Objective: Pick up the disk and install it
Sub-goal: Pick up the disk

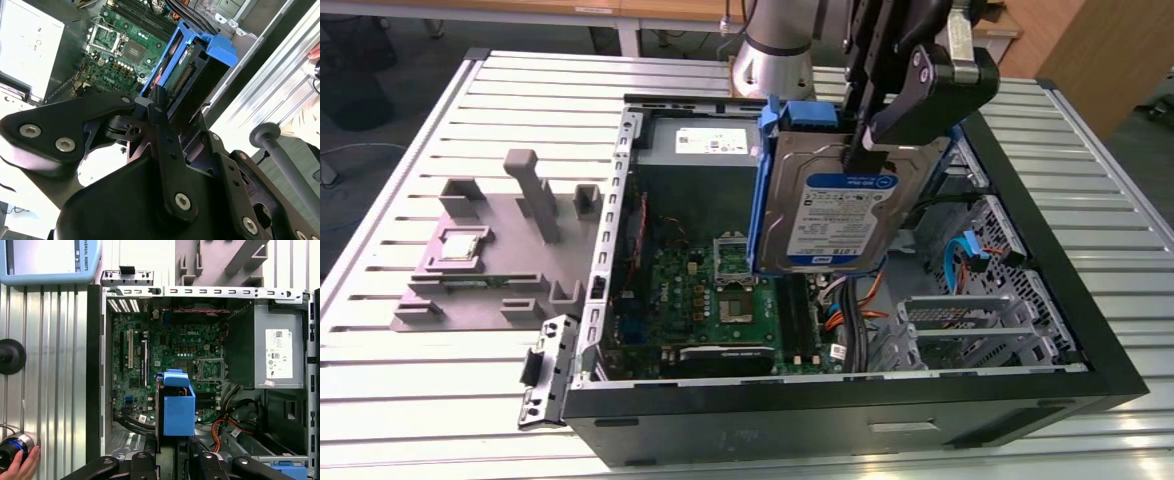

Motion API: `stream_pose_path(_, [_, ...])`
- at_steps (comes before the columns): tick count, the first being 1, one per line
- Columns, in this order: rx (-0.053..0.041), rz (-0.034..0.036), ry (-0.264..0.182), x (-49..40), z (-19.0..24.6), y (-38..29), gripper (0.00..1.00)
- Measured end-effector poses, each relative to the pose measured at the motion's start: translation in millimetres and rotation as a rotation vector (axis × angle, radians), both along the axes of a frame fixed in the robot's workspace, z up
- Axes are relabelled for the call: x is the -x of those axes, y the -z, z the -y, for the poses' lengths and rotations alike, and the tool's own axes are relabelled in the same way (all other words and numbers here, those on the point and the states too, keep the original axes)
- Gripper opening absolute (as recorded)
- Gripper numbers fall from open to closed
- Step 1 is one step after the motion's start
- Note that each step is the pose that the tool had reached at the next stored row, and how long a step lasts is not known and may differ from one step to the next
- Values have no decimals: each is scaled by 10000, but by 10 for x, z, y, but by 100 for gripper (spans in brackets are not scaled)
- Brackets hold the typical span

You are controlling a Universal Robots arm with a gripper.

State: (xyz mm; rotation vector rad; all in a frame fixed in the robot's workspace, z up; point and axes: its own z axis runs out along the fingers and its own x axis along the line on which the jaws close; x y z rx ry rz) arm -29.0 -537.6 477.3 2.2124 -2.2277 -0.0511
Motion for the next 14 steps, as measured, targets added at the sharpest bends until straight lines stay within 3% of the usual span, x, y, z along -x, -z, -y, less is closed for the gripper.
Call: stream_pose_path(14, [1, 0, 0, -60, 23, 0, 35])
